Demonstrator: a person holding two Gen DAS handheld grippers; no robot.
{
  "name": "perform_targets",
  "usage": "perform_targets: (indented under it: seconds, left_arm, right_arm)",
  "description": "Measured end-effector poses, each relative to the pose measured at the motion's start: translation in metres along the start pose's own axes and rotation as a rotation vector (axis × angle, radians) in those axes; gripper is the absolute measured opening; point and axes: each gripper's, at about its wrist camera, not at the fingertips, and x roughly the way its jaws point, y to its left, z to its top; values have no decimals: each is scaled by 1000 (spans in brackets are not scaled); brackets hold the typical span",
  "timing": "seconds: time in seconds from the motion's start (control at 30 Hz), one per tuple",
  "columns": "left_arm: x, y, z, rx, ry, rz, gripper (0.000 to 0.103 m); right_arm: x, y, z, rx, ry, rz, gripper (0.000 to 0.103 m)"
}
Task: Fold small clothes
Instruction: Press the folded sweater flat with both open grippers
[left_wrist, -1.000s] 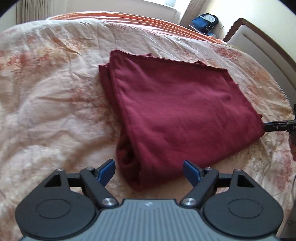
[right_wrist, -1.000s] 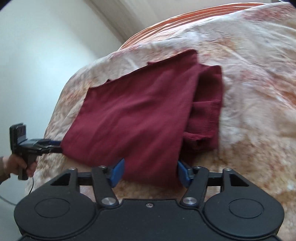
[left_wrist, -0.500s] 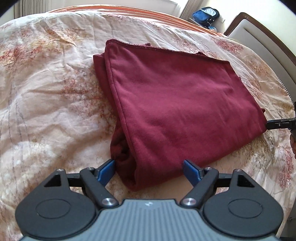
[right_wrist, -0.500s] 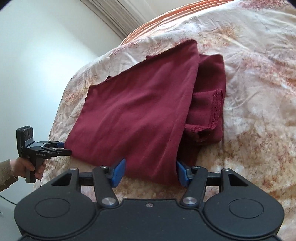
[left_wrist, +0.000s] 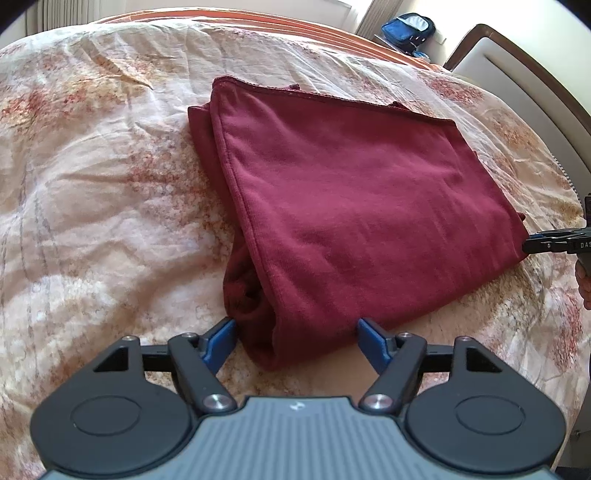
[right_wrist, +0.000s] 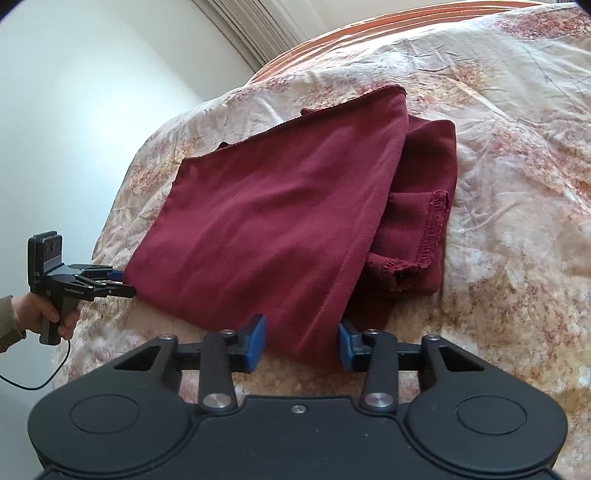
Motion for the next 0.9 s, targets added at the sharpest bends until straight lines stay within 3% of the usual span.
perform_targets:
  seconds: [0.3,0.43,0.53,0.7,0.83,0.9]
  left_arm:
    - [2,2,-1,-25,-7,-7,66]
    - [-2,3,1,-39,-10,-10,56]
    - [-17,-1,2,-17,-46,-30,55]
    - [-17,3,-1,-38,-35,-49,55]
    - [-33,7,3,-66,-116,-62,55]
    - [-30,7,5,-71,-96,-61,55]
  right_arm:
    - [0,-3,-4,12,-4,3,39]
    - [1,-5,-4,19,5,16,39]
    - [-2,-7,-1,23,8,26,39]
    - [-3,-11,-2,21,20,38,41]
    - [-6,-10,-1,24,9,45,41]
    - [-8,-8,-1,13,5,48,41]
